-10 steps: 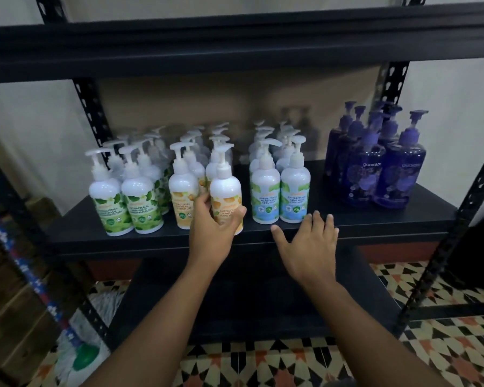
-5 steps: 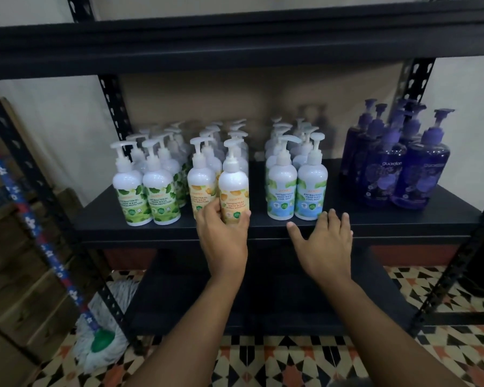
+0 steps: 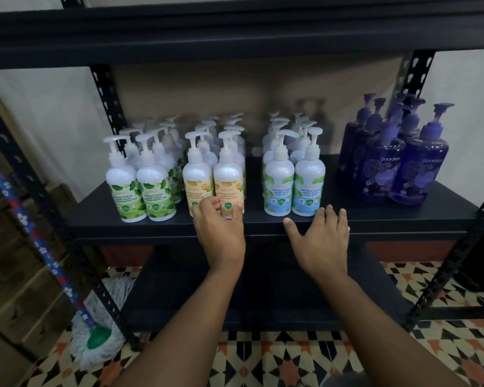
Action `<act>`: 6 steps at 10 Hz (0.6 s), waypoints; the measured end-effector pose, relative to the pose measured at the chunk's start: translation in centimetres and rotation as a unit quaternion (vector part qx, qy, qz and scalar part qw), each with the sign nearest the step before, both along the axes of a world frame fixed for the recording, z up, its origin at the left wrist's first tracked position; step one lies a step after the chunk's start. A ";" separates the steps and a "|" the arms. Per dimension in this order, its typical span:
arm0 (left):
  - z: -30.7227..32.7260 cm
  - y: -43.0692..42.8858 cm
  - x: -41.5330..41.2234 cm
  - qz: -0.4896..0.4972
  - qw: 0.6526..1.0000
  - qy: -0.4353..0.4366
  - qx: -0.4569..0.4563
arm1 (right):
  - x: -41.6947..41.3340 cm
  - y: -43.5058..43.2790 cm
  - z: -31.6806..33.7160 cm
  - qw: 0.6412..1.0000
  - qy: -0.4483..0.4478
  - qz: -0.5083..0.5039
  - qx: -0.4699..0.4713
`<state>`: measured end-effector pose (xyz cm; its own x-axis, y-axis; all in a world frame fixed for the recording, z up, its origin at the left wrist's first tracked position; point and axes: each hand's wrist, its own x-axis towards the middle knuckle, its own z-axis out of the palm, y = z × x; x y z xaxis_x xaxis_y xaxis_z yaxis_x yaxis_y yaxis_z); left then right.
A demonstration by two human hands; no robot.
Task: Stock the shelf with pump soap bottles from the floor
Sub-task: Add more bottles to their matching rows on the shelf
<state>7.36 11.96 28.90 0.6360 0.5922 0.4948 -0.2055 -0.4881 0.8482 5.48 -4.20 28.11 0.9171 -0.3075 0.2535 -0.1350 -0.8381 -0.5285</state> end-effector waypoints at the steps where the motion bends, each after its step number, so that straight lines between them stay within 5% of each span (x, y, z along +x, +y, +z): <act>1: 0.1 0.0 -0.1 -0.002 1.000 -0.001 0.004 | 0.0 0.0 0.0 1.000 -0.002 -0.001 0.001; 5: -0.2 3.1 -2.9 -0.020 0.998 0.015 0.057 | 0.0 -0.2 0.2 0.999 -0.022 0.002 0.027; 6: -0.5 5.6 -3.8 0.001 0.997 0.026 0.071 | -0.8 0.9 1.0 0.991 -0.097 0.001 0.087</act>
